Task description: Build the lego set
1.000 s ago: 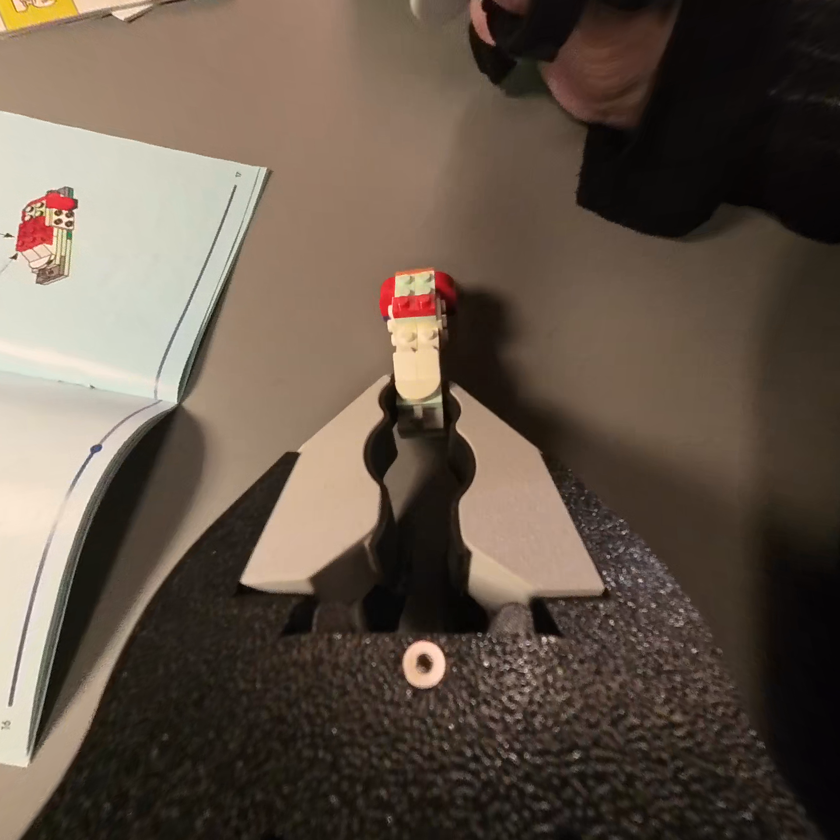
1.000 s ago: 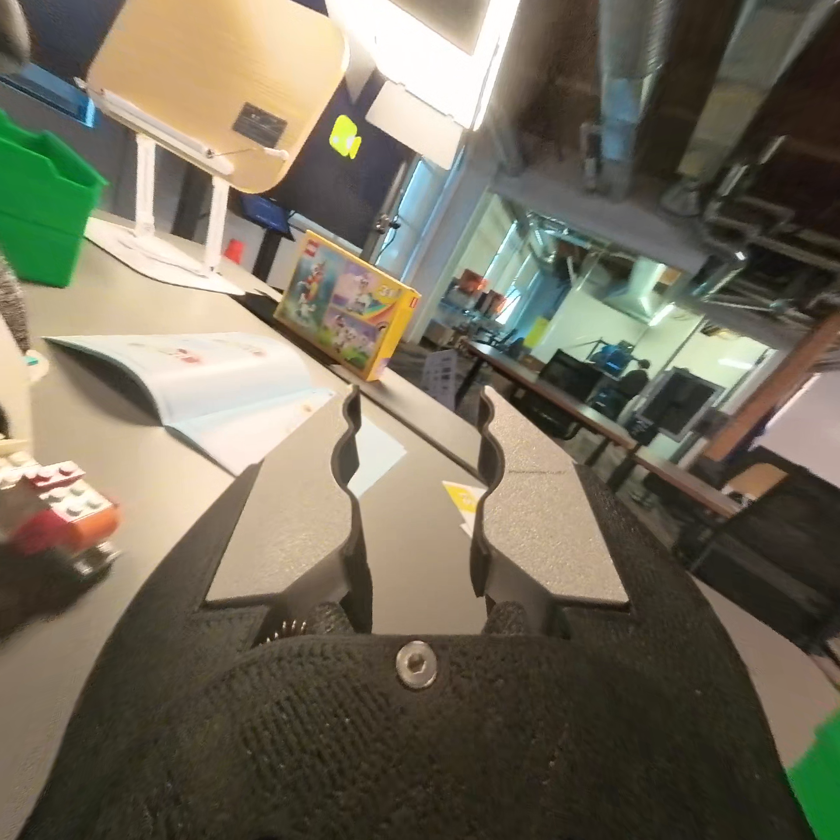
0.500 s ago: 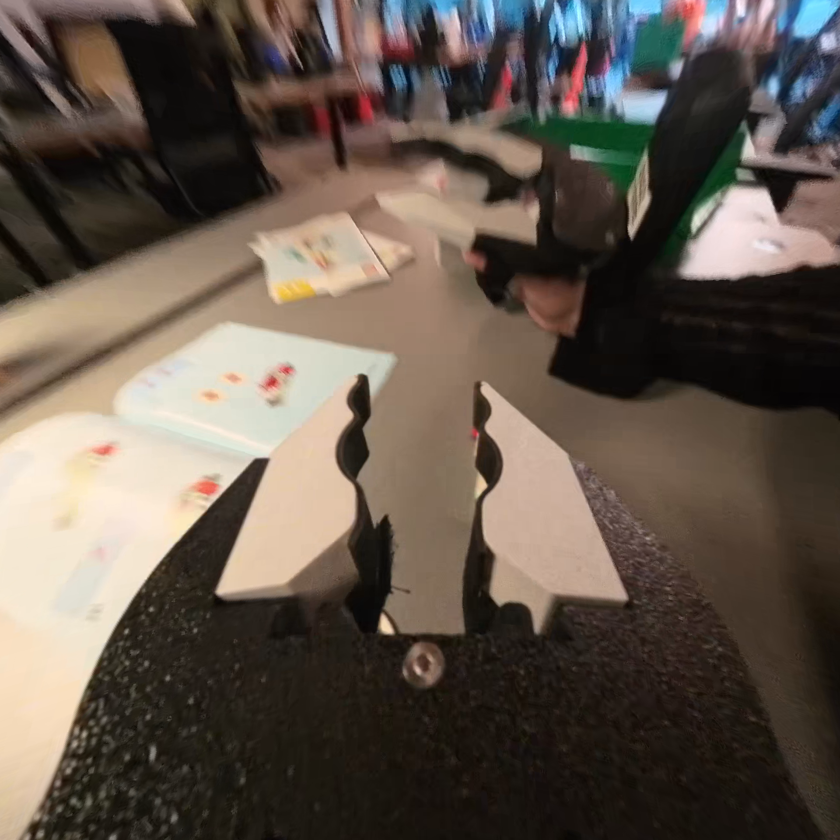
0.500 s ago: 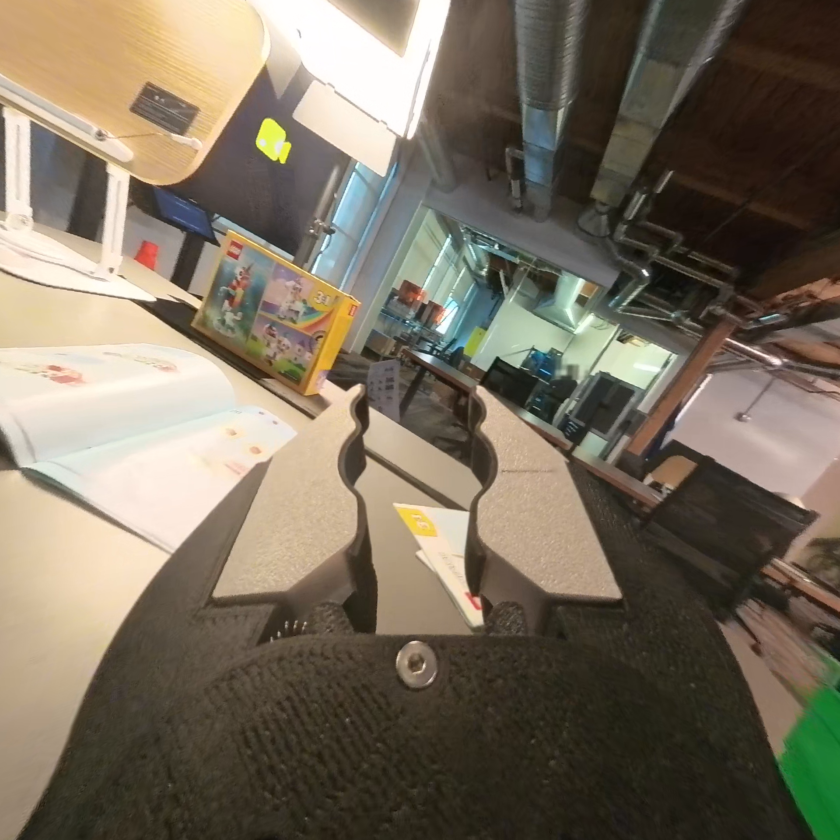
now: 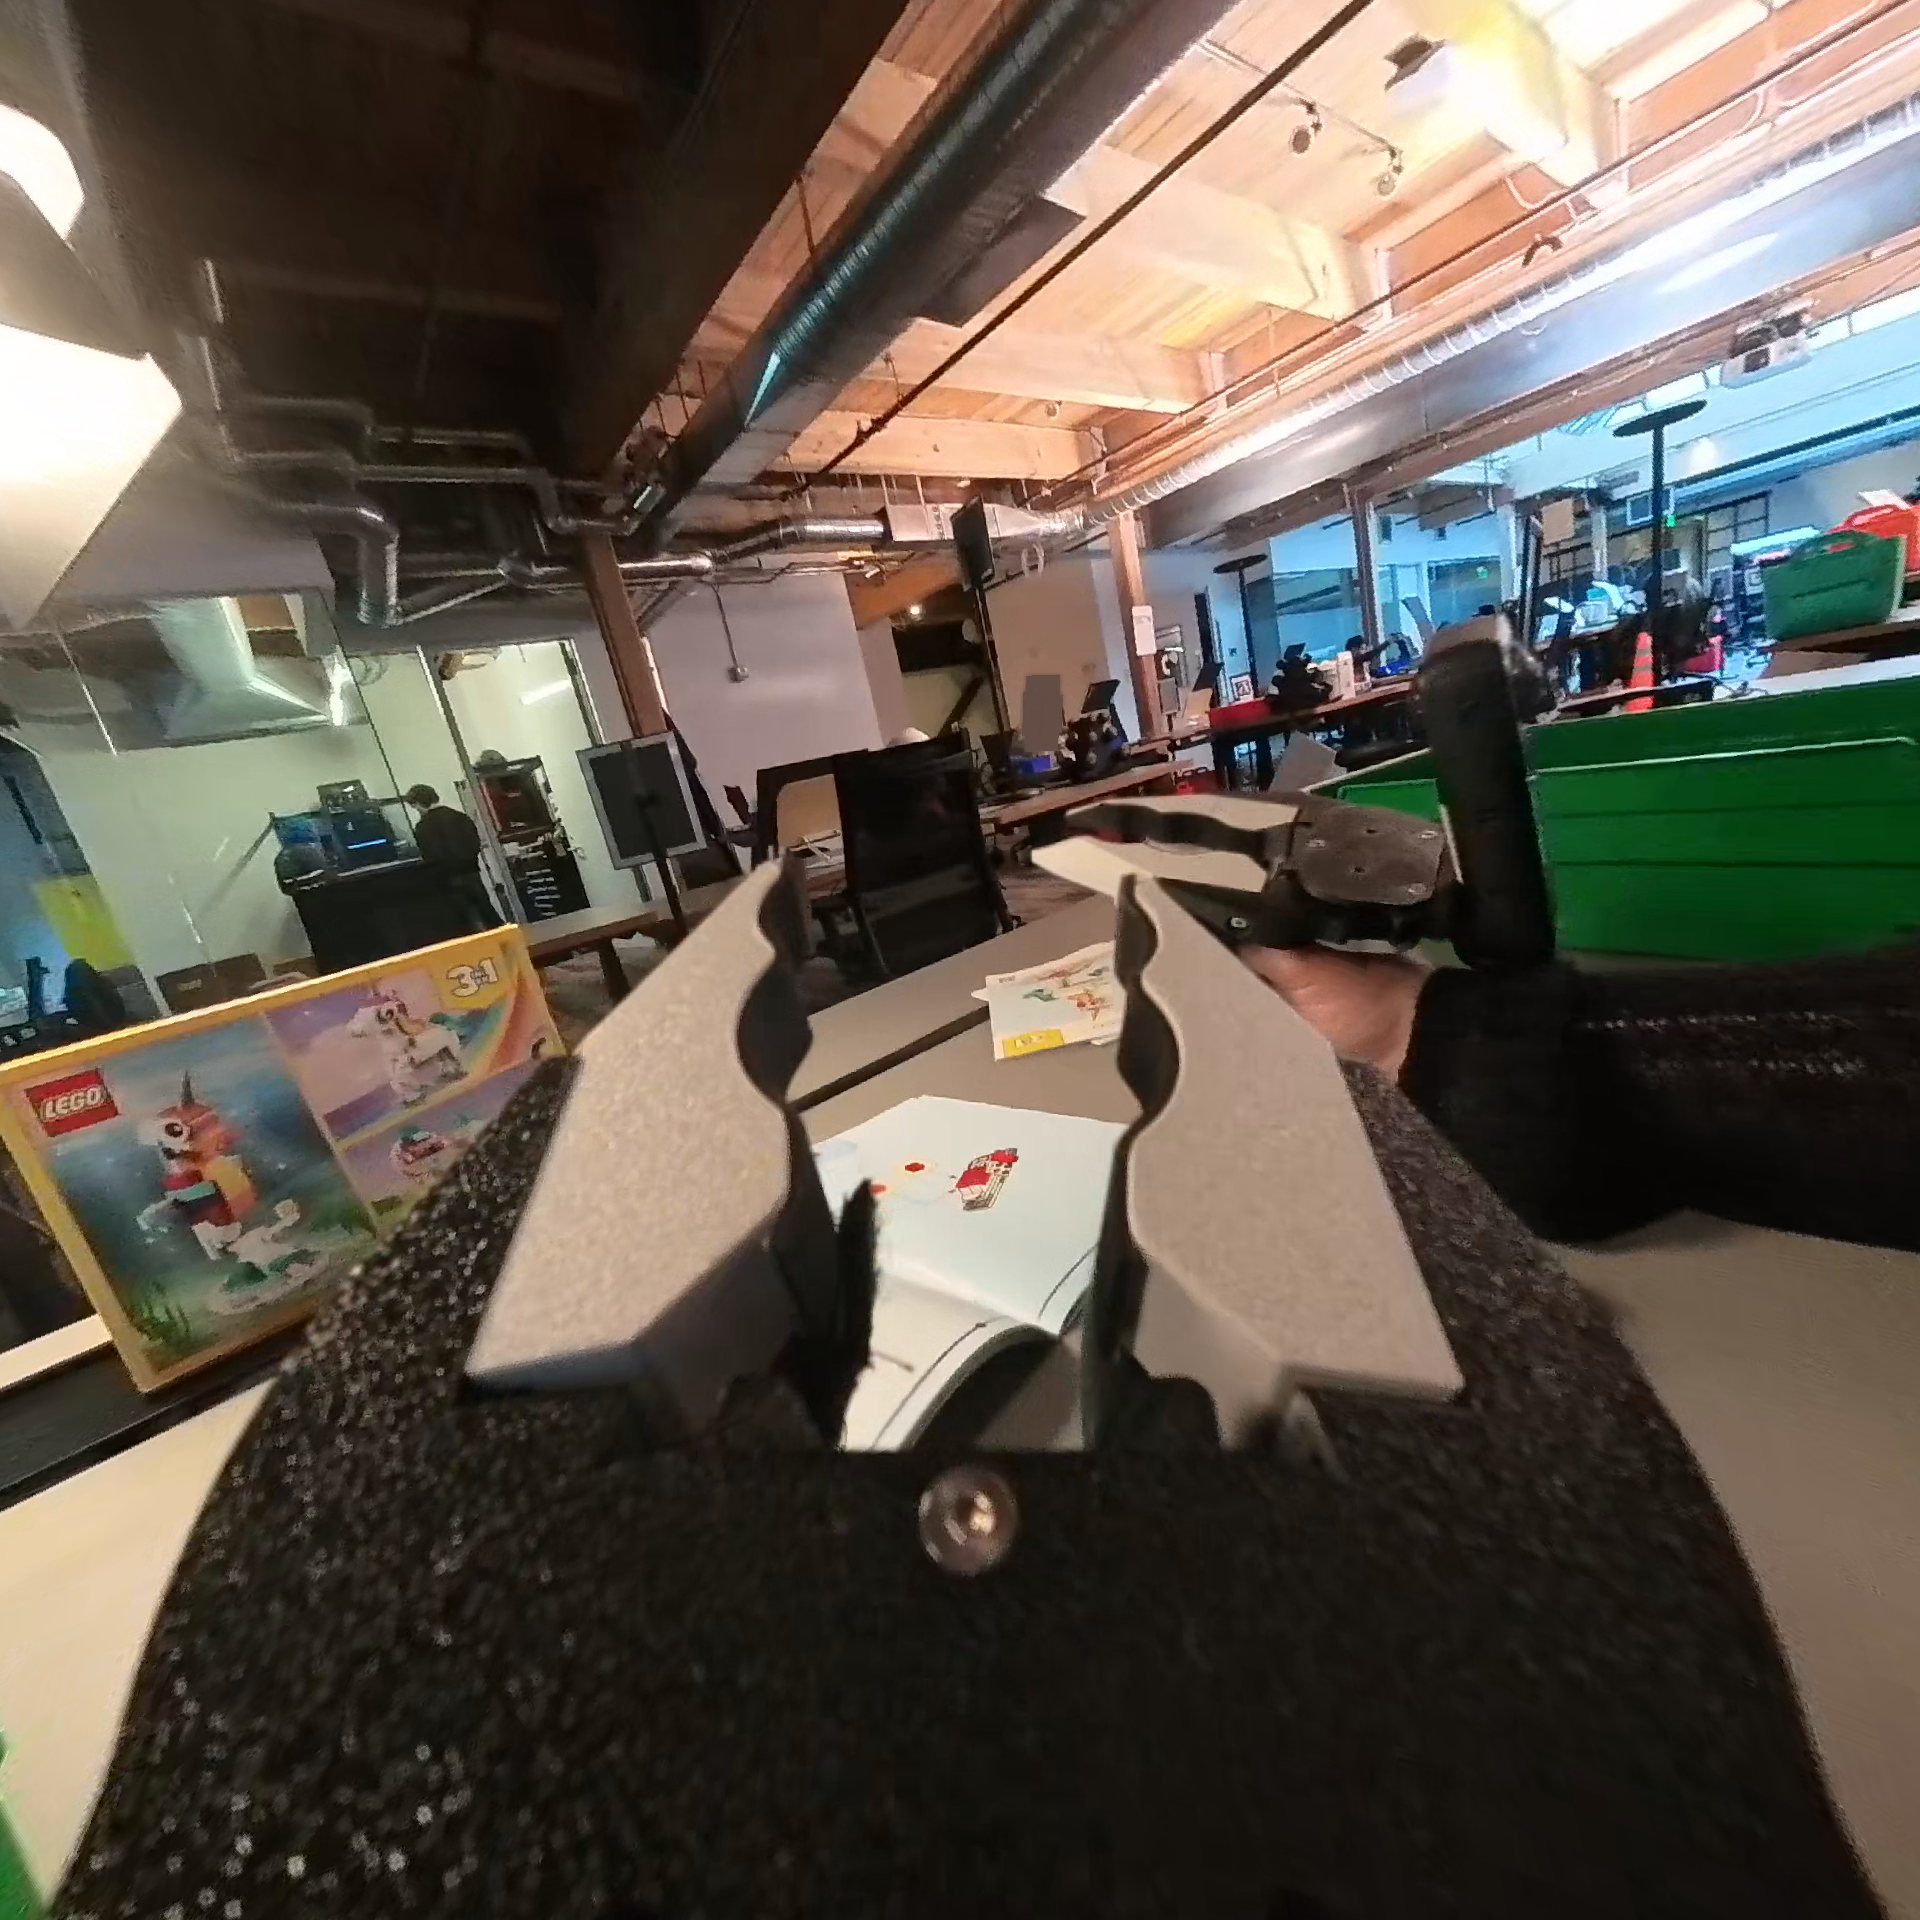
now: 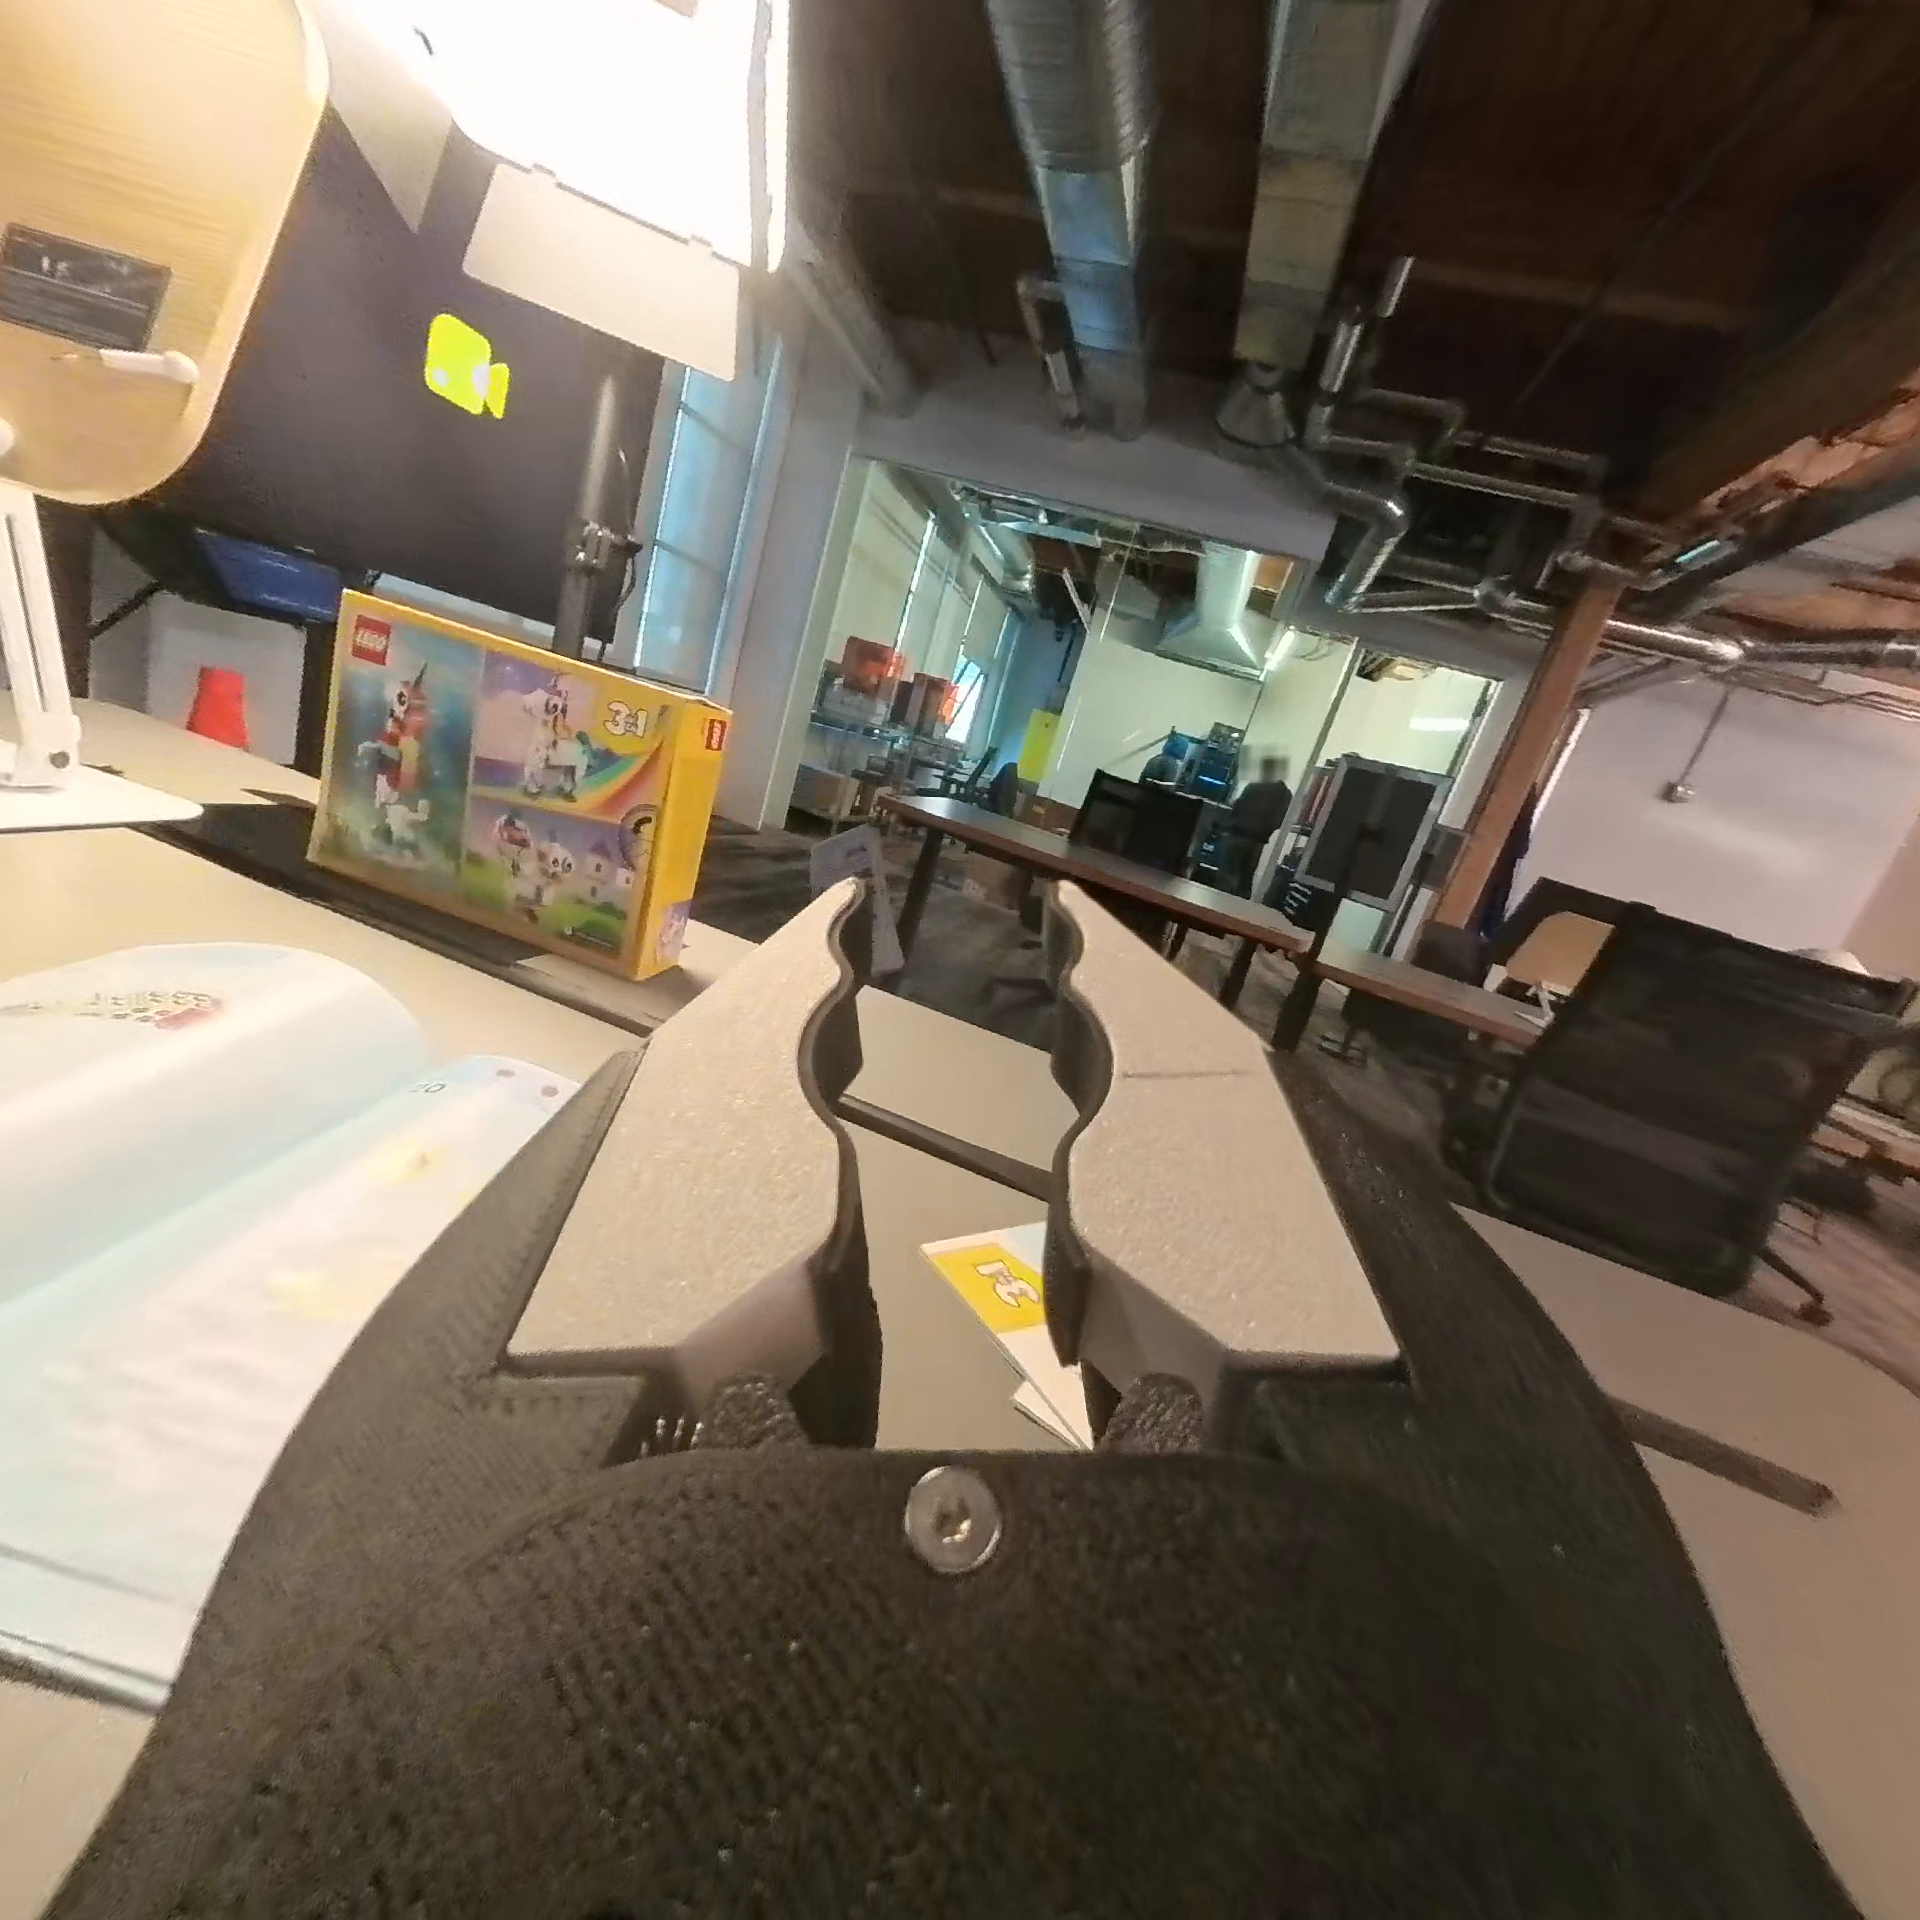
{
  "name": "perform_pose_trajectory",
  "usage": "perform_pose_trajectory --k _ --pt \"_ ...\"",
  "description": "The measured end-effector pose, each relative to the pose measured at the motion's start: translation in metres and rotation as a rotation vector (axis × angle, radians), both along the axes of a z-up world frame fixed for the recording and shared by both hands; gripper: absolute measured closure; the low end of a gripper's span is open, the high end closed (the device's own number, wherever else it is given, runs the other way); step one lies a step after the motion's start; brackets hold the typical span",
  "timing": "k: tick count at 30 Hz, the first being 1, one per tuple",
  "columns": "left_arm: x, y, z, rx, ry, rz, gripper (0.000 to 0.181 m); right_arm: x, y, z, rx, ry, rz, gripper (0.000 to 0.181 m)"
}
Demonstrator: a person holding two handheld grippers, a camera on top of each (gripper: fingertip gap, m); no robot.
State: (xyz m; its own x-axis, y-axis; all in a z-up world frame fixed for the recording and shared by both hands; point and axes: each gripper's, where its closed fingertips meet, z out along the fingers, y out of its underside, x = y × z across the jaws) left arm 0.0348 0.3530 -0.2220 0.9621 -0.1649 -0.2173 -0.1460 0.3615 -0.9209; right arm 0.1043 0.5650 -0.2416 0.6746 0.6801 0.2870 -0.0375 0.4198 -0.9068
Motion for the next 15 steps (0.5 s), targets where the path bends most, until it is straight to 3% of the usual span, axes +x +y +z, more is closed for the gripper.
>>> perform_pose_trajectory --k 11,15 --pt "-0.004 0.007 -0.011 -0.061 -0.021 -0.007 0.127 -0.025 -0.002 -0.002 0.056 -0.062 0.081 0.158" --pt "-0.007 0.011 -0.015 -0.085 -0.007 0.026 0.137 -0.027 0.001 -0.003 0.053 -0.064 0.087 0.159"
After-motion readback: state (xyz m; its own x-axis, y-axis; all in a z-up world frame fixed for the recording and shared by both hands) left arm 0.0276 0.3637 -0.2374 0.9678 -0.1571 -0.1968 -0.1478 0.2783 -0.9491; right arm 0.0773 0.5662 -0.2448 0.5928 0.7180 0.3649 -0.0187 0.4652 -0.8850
